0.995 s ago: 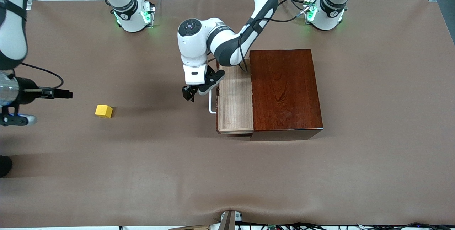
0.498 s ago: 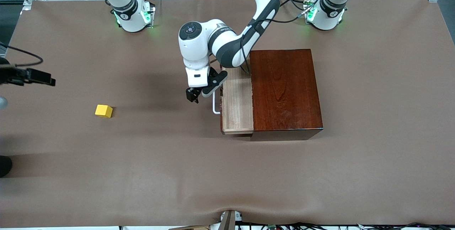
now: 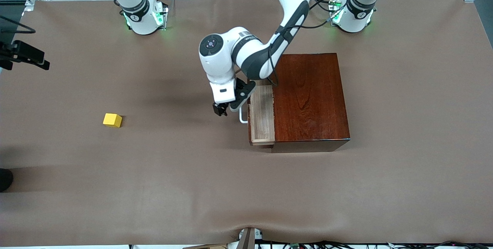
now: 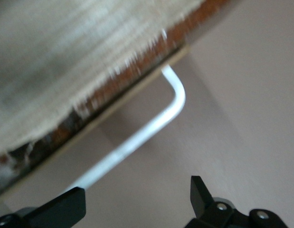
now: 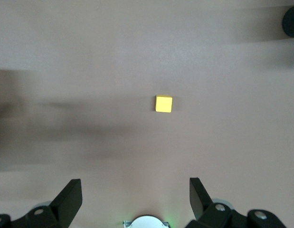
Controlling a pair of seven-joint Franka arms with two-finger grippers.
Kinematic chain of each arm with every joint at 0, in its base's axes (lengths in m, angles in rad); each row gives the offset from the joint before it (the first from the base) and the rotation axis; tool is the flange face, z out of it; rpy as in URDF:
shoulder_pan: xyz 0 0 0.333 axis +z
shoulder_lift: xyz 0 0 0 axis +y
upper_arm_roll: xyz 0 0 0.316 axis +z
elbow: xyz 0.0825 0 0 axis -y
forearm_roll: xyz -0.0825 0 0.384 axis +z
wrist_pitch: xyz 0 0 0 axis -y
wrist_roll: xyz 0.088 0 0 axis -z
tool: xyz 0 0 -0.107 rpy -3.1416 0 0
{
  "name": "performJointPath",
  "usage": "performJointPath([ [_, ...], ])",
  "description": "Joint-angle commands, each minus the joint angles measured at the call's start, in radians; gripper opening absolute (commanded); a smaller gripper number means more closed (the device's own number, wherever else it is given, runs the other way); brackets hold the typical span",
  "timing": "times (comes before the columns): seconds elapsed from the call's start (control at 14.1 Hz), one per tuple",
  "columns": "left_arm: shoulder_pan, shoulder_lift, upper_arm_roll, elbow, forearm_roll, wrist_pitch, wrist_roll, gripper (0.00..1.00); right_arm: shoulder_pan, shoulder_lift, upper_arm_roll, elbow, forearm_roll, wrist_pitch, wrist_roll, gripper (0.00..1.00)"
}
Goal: Open drawer, take yellow block, close drawer
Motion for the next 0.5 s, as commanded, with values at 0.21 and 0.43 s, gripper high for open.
performJointPath([
  [0.21,0.048,-0.011,0.011,-0.01,0.02,-0.088,0.075,1.0,0.007,-0.19,-0.008,-0.26,-0.008,0.112,-0.016,1.0],
  [0.43,0.049,-0.013,0.011,-0.01,0.011,-0.088,0.091,1.0,0.015,-0.173,-0.006,-0.214,-0.02,0.109,-0.018,1.0],
])
